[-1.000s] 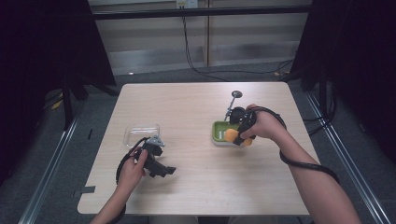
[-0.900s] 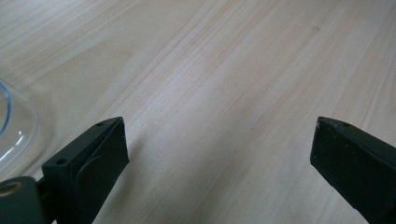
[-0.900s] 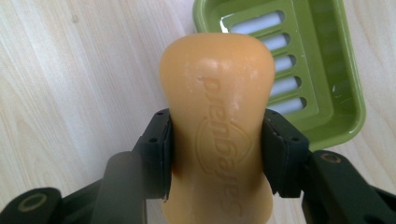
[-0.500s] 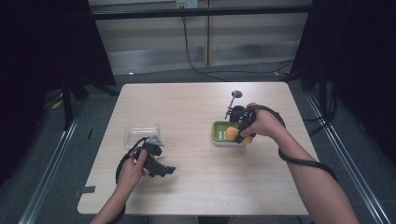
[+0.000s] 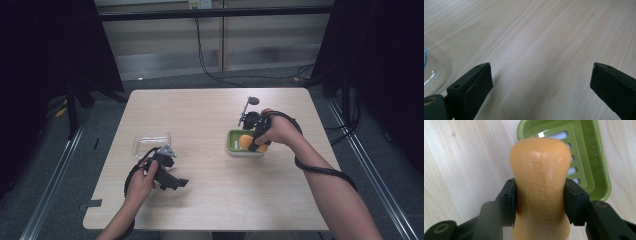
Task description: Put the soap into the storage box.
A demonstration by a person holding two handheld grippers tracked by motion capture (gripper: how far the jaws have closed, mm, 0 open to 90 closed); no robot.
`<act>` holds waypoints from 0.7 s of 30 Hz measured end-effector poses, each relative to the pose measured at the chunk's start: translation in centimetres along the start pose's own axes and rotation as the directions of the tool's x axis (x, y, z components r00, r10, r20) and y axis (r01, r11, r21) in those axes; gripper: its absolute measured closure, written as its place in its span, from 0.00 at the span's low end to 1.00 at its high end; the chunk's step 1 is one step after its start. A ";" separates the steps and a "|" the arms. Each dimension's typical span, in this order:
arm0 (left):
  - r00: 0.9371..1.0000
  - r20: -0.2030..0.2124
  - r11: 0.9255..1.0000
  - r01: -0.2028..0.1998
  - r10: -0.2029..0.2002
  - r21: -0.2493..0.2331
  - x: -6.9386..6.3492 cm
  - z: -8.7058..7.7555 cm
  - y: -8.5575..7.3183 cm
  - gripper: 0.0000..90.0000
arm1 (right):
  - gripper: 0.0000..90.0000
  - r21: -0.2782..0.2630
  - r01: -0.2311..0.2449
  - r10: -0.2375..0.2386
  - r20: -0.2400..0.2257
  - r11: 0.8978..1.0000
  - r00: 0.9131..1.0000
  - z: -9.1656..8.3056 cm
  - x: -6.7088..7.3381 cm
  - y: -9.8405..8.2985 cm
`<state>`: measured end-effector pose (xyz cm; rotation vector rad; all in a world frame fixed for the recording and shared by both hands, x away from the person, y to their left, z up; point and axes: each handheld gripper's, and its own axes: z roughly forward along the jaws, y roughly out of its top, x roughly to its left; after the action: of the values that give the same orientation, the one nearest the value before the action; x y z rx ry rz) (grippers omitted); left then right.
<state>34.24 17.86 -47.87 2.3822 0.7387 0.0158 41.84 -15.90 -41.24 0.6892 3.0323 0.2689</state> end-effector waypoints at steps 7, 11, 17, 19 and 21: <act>1.000 0.000 1.000 0.000 0.000 -0.002 0.0 0.0 0.0 0.04 | 0.56 -0.002 -0.012 0.012 -0.007 1.000 1.000 0.1 -0.1 0.3; 1.000 0.000 1.000 0.004 -0.004 0.004 0.0 0.0 0.0 0.04 | 0.56 -0.014 -0.005 0.005 -0.001 1.000 1.000 0.1 -0.3 0.4; 1.000 -0.002 1.000 -0.003 0.003 0.001 0.0 0.0 0.0 0.04 | 0.56 -0.011 -0.008 0.008 0.000 1.000 1.000 0.2 -0.6 0.5; 1.000 -0.004 1.000 0.000 0.000 0.002 0.0 0.0 0.0 0.04 | 0.56 -0.011 -0.012 0.012 0.000 1.000 1.000 0.2 -0.6 0.6; 1.000 -0.005 1.000 -0.002 0.002 0.007 0.1 -0.1 0.0 0.04 | 0.56 -0.023 -0.006 0.006 0.003 1.000 1.000 0.1 -0.8 0.6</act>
<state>34.27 17.94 -47.80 2.3901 0.7397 0.0202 42.78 -15.70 -41.29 0.6971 3.0192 0.3019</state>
